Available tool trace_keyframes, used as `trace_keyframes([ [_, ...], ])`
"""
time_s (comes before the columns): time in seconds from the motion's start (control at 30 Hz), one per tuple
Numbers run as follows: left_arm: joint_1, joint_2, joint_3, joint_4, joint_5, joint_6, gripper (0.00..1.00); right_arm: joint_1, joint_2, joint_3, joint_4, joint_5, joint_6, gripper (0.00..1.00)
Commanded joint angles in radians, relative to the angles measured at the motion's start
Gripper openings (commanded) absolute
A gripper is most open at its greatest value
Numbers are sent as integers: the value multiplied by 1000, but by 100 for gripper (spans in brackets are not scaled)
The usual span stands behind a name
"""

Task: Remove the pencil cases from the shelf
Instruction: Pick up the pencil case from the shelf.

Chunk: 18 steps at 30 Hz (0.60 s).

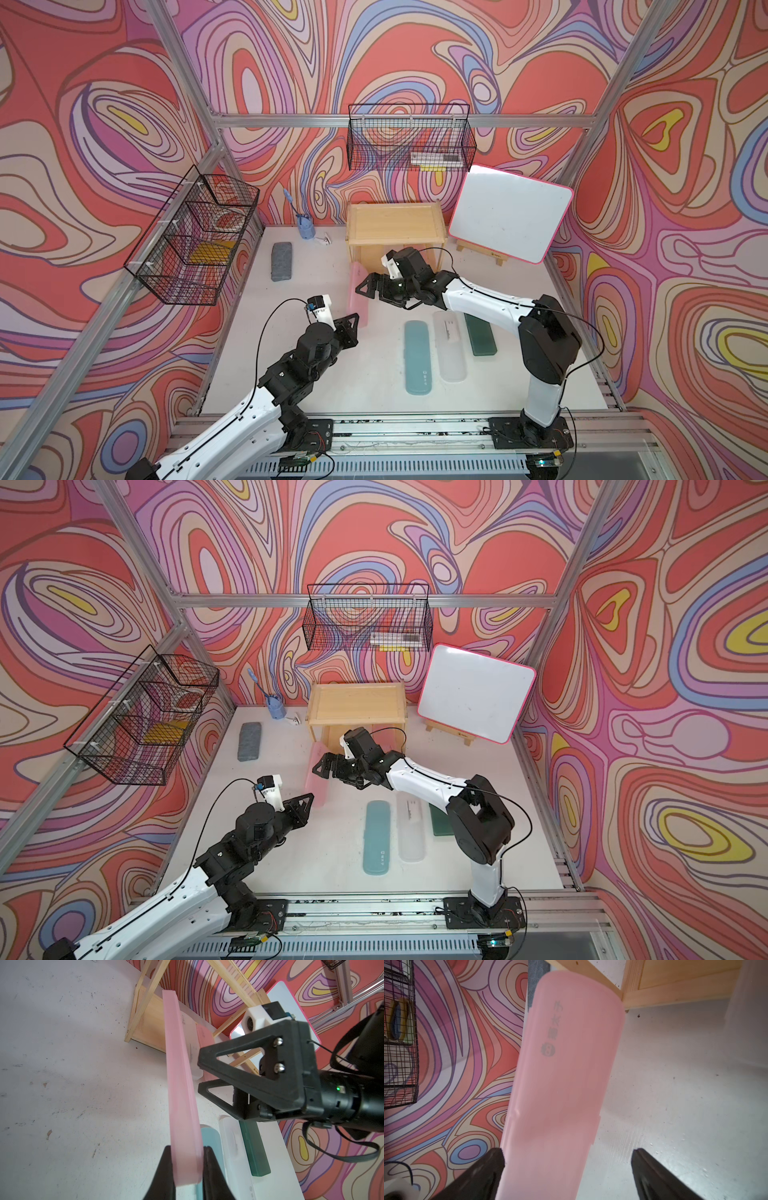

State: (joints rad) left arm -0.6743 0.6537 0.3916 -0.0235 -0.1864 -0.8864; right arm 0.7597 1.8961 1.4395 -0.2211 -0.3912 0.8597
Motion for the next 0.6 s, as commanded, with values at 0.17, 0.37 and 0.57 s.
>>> trace_keyframes([
  [0.17,-5,-26,-8,-9,-28,29,0,22,88,81,82,-41,64,98],
  [0.37,-5,-28,-19,-1,-29,26,0,35,137,113,104,-66,85,98],
  [0.57,-5,-34,-21,-6,-33,29,0,38,146,113,112,-61,97,97],
])
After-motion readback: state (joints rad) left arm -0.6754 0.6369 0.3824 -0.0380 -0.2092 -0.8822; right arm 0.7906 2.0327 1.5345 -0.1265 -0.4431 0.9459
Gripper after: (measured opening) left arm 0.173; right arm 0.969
